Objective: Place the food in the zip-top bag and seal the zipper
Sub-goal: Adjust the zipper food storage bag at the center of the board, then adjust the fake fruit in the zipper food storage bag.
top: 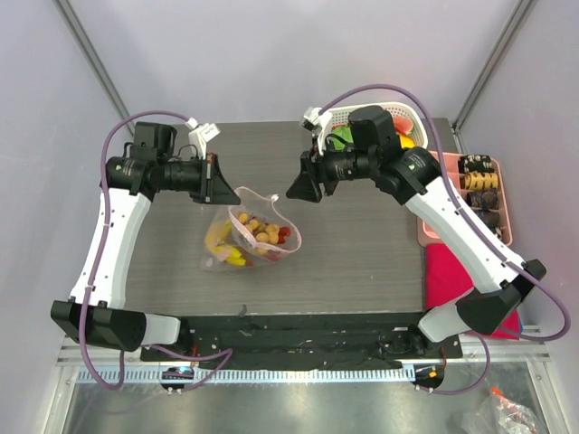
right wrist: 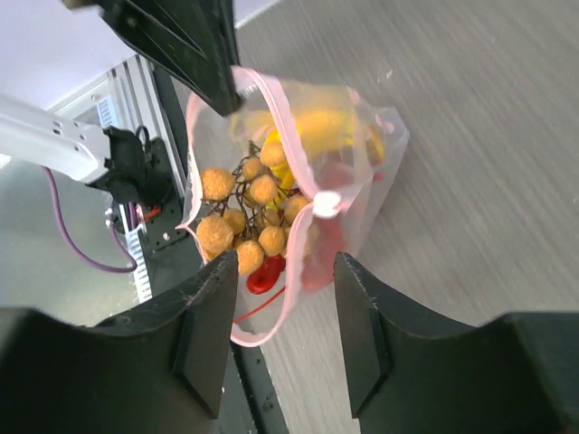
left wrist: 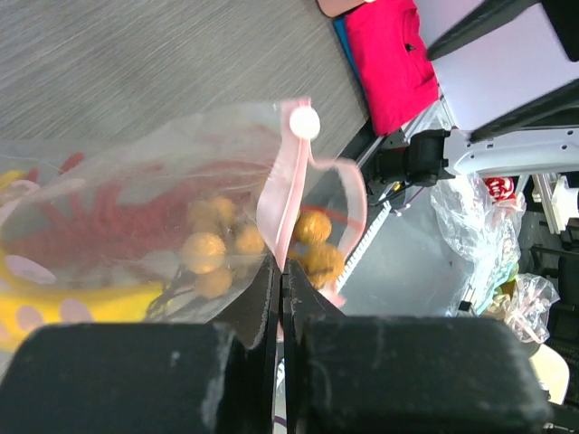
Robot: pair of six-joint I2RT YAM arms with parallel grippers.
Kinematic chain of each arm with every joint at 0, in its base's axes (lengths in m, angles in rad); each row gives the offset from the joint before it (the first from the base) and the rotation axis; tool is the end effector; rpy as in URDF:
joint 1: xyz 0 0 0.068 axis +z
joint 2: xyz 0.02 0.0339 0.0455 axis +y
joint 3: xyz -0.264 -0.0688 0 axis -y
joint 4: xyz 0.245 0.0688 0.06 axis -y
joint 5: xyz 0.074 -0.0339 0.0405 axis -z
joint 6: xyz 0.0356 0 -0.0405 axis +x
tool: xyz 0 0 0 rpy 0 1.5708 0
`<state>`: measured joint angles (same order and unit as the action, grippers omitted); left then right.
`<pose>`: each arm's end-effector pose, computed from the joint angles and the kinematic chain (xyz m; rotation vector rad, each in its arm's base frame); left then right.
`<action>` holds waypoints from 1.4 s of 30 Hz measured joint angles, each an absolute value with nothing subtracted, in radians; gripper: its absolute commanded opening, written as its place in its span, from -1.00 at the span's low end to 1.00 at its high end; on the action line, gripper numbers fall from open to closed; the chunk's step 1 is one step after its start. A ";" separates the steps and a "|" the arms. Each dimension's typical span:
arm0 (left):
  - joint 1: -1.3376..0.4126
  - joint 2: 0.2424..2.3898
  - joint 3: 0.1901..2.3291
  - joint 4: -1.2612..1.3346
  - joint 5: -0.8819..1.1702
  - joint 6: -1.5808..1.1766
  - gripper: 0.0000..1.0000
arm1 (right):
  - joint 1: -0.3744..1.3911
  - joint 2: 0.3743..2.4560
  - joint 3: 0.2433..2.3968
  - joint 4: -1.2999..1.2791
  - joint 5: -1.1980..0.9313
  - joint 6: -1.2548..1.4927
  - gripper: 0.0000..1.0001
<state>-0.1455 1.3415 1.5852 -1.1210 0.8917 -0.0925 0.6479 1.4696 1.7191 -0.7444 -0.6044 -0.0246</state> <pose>0.2383 -0.0629 0.4138 0.4586 2.2915 -1.1916 0.2324 0.2013 0.4457 -1.0548 1.8415 1.0008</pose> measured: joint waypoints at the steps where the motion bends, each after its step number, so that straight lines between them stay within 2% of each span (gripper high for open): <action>1: -0.146 1.341 1.585 -1.121 0.894 -0.091 -0.99 | 0.652 1.466 1.723 -0.734 -0.604 -0.020 -0.06; 6: -0.146 1.341 1.585 -1.120 0.906 -0.088 -1.00 | 0.732 1.472 1.737 -0.699 -0.597 0.000 -0.27; 10: -0.146 1.341 1.585 -1.119 0.905 -0.095 -0.99 | 0.805 1.493 1.708 -0.670 -0.571 0.015 -0.28; 14: -0.146 1.341 1.585 -1.118 0.908 -0.102 -1.00 | 0.871 1.495 1.653 -0.654 -0.535 0.017 -0.08; 17: -0.146 1.342 1.585 -1.116 0.908 -0.105 -0.99 | 0.903 1.496 1.630 -0.652 -0.513 0.001 -0.02; 35: -0.146 1.374 1.585 -1.109 0.913 -0.129 -0.99 | 1.024 1.596 1.604 -0.681 -0.194 -0.180 -0.07; 39: -0.146 1.377 1.585 -1.103 0.920 -0.132 -1.00 | 1.022 1.602 1.596 -0.653 -0.065 -0.173 0.08; 42: -0.146 1.379 1.585 -1.103 0.926 -0.137 -1.00 | 1.014 1.584 1.513 -0.536 -0.060 -0.162 0.23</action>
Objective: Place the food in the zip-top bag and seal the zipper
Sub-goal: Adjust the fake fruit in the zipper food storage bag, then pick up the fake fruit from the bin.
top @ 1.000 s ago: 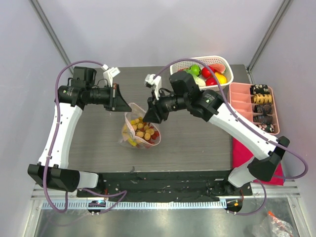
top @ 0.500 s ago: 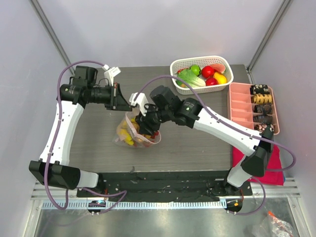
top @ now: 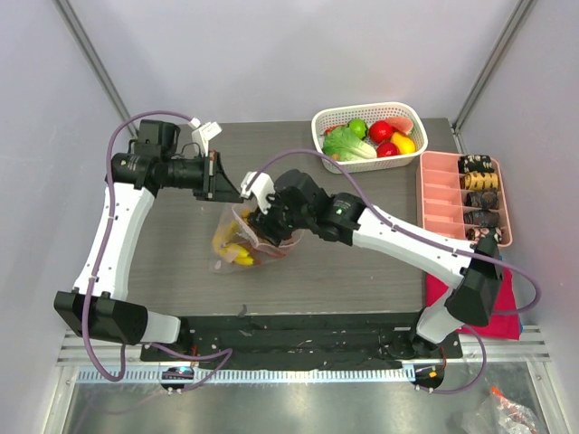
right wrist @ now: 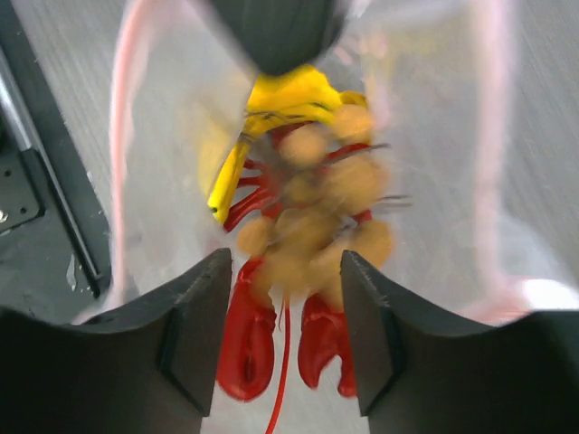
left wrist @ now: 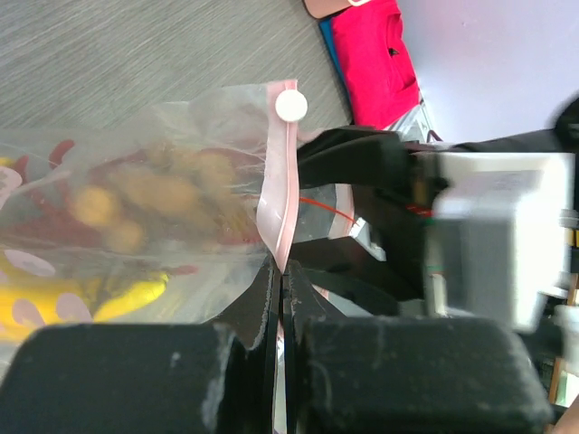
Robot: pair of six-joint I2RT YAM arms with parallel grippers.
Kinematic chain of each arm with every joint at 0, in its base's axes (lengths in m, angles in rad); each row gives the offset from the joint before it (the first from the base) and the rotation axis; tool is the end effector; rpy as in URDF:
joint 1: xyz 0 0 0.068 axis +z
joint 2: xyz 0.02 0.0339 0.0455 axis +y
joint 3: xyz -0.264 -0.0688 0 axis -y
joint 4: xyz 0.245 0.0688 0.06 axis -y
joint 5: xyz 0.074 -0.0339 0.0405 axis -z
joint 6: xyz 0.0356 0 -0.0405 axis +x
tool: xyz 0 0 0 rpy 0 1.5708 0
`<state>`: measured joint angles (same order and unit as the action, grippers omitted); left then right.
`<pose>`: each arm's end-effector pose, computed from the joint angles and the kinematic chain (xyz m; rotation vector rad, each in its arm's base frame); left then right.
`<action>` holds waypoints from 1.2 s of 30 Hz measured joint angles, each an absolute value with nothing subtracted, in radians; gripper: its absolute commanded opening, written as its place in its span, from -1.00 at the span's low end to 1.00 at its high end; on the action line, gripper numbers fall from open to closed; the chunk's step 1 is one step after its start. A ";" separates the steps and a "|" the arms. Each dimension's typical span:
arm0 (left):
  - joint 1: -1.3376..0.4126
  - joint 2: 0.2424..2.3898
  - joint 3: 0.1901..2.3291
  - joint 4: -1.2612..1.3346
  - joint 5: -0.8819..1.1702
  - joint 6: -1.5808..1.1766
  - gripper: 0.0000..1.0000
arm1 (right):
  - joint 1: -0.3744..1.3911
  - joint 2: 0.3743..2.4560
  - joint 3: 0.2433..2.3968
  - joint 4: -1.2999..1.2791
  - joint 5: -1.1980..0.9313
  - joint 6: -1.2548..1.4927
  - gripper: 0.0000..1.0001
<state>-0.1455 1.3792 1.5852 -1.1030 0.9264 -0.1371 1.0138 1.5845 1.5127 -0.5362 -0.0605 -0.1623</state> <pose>0.2500 -0.0654 0.4070 0.4154 2.3171 -1.2609 0.1896 0.3086 0.3572 -1.2666 1.8362 0.5427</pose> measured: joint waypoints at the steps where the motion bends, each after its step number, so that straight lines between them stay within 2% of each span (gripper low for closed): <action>1: -0.146 1.379 1.585 -1.103 0.928 -0.139 -1.00 | 1.011 1.571 1.477 -0.506 -0.070 -0.163 0.23; 5: -0.146 1.379 1.585 -1.104 0.936 -0.146 -1.00 | 1.007 1.515 1.335 -0.391 -0.158 -0.178 0.16; 9: -0.146 1.379 1.585 -1.104 0.944 -0.147 -1.00 | 1.007 1.512 1.333 -0.326 -0.137 -0.190 0.15; 13: -0.146 1.379 1.585 -1.104 0.943 -0.146 -1.00 | 0.987 1.512 1.351 -0.316 -0.083 -0.191 0.21; 19: -0.146 1.379 1.584 -1.079 0.928 -0.167 -1.00 | 0.878 1.469 1.431 -0.372 -0.153 -0.144 0.33; 24: -0.146 1.380 1.566 -1.017 0.916 -0.214 -1.00 | 0.640 1.412 1.556 -0.390 -0.290 -0.052 0.42; 29: -0.146 1.394 1.563 -0.979 0.917 -0.249 -1.00 | 0.322 1.453 1.643 -0.391 -0.340 -0.011 0.65; 31: -0.146 1.399 1.562 -0.972 0.918 -0.256 -1.00 | 0.209 1.533 1.691 -0.398 -0.346 -0.014 0.78; 36: -0.146 1.400 1.552 -0.955 0.918 -0.260 -1.00 | 0.056 1.811 1.862 -0.437 -0.309 -0.124 0.79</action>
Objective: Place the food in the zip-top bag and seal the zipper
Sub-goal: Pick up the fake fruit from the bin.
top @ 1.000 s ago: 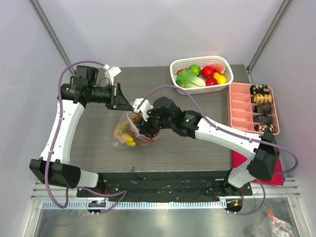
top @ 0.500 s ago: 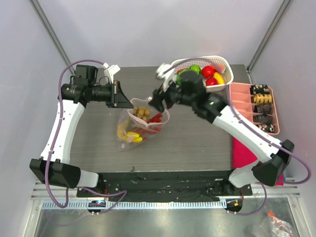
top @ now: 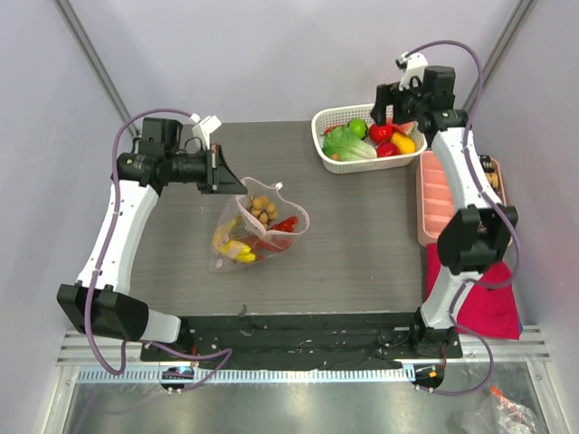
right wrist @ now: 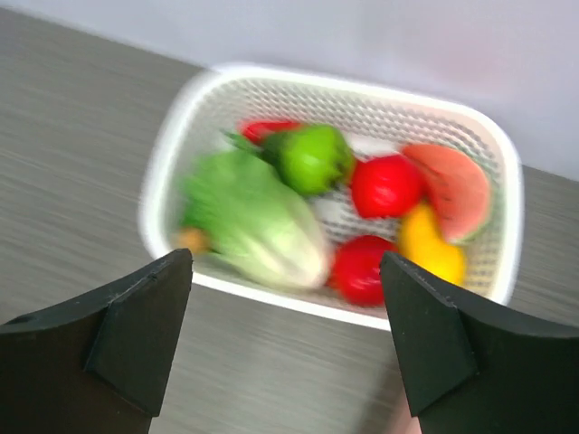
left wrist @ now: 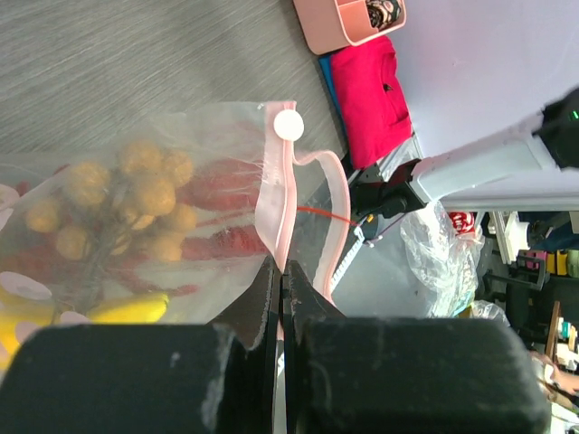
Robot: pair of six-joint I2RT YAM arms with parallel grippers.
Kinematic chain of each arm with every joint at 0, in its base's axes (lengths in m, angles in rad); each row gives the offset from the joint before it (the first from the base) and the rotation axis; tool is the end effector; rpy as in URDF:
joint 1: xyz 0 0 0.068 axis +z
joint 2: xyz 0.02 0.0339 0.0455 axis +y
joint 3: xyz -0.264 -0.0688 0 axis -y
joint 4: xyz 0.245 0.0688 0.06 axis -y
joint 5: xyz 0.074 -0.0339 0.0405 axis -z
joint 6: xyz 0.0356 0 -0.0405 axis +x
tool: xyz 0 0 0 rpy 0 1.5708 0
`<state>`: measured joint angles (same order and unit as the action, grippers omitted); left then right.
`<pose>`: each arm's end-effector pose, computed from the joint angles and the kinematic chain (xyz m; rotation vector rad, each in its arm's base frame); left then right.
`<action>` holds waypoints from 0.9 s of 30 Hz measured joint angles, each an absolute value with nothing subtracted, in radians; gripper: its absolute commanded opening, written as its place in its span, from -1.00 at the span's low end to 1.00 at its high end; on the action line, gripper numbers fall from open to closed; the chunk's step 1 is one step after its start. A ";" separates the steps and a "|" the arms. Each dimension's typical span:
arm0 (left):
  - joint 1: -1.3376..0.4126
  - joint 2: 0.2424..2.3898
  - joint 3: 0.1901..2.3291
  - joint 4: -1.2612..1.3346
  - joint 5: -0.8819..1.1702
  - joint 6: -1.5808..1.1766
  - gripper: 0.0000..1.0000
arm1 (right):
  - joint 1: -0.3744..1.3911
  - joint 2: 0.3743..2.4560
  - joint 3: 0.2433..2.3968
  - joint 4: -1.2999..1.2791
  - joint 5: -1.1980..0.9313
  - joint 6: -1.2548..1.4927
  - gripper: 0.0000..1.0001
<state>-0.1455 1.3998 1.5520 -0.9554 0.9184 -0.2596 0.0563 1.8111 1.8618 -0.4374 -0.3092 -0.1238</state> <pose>0.2675 -0.0678 0.4013 0.3227 2.2898 -1.2825 0.4231 0.0347 0.4016 -0.3763 1.9102 0.2576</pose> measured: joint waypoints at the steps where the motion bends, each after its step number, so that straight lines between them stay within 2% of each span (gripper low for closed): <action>1: -0.146 1.400 1.549 -0.953 0.919 -0.259 -1.00 | 0.036 1.866 1.885 -0.447 -0.297 -0.171 0.79; 6: -0.146 1.400 1.532 -0.949 0.919 -0.256 -1.00 | -0.037 2.084 1.991 -0.506 -0.263 -0.368 0.75; 12: -0.146 1.400 1.510 -0.947 0.918 -0.251 -1.00 | -0.043 2.280 2.192 -0.527 -0.265 -0.400 0.68; 27: -0.146 1.417 1.489 -0.955 0.916 -0.223 -1.00 | -0.035 2.476 2.268 -0.358 -0.273 -0.303 0.64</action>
